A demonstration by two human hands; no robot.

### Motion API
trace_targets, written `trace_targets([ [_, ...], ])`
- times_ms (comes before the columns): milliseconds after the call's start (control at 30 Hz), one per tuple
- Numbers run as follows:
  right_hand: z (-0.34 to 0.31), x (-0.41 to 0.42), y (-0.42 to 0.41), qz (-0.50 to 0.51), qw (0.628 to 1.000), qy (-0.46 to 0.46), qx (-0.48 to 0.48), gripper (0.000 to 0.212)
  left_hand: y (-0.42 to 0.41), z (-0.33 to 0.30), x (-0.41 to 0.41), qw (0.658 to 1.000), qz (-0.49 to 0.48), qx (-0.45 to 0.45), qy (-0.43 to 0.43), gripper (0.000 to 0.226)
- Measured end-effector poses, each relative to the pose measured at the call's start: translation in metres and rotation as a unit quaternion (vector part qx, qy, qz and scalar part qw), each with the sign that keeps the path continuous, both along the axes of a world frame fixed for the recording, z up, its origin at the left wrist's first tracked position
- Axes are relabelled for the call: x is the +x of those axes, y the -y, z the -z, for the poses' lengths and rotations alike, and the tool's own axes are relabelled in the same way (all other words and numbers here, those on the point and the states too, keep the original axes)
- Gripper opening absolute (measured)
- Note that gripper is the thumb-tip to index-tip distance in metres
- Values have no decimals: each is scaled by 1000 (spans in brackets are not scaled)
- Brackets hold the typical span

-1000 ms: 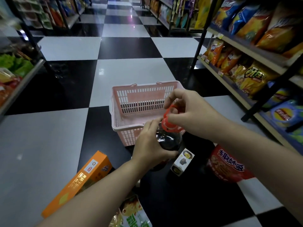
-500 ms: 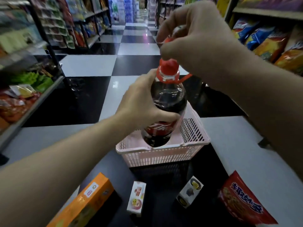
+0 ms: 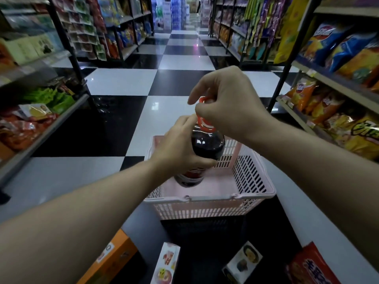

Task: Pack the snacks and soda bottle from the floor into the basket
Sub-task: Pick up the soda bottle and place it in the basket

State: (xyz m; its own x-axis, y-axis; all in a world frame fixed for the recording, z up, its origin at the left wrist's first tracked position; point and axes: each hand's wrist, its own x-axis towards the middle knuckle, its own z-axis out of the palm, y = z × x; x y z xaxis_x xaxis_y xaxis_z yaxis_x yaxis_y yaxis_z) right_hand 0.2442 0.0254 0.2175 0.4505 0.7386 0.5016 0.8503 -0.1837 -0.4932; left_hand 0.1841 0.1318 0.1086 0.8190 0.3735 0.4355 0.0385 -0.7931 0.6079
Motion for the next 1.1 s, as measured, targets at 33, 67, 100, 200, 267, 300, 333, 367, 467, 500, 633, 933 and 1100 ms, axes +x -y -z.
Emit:
trace_targets([
  [33, 6, 4, -4, 6, 1000, 4, 2, 22, -3, 7, 5, 1000, 0, -3, 0, 80],
  [67, 13, 8, -7, 12, 1000, 7, 3, 22, -5, 14, 10, 1000, -1, 0, -1, 80],
  [100, 20, 12, -8, 18, 1000, 7, 2, 23, -8, 20, 16, 1000, -4, 8, -6, 79],
  [200, 43, 26, -12, 20, 1000, -3, -13, 24, -14, 42, 32, 998, -13, 47, -37, 80],
  [267, 60, 33, -15, 20, 999, -15, -21, 25, -17, 57, 39, 997, -11, 47, -57, 81],
  [300, 67, 36, -16, 20, 999, -21, -22, 25, -17, 64, 41, 997, -9, 45, -63, 81],
  [333, 74, 40, -18, 20, 999, -26, -22, 25, -18, 71, 44, 997, -5, 42, -66, 82],
  [367, 80, 43, -20, 18, 999, -32, -23, 25, -19, 77, 46, 997, 0, 37, -71, 83],
  [467, 98, 53, -30, 9, 998, -50, -28, 23, -25, 90, 51, 995, 4, 24, -92, 85],
  [500, 103, 57, -34, 7, 998, -60, -30, 23, -27, 94, 52, 995, 4, 22, -101, 85],
  [633, 123, 62, -50, -10, 992, -119, -43, 20, -41, 110, 46, 991, -1, -9, -131, 83],
  [933, 173, 46, -100, -43, 969, -240, -50, 26, -83, 143, 7, 970, -23, -73, -232, 79],
  [1100, 205, 28, -120, -54, 958, -278, -42, 30, -94, 171, -12, 962, -57, -120, -237, 77],
])
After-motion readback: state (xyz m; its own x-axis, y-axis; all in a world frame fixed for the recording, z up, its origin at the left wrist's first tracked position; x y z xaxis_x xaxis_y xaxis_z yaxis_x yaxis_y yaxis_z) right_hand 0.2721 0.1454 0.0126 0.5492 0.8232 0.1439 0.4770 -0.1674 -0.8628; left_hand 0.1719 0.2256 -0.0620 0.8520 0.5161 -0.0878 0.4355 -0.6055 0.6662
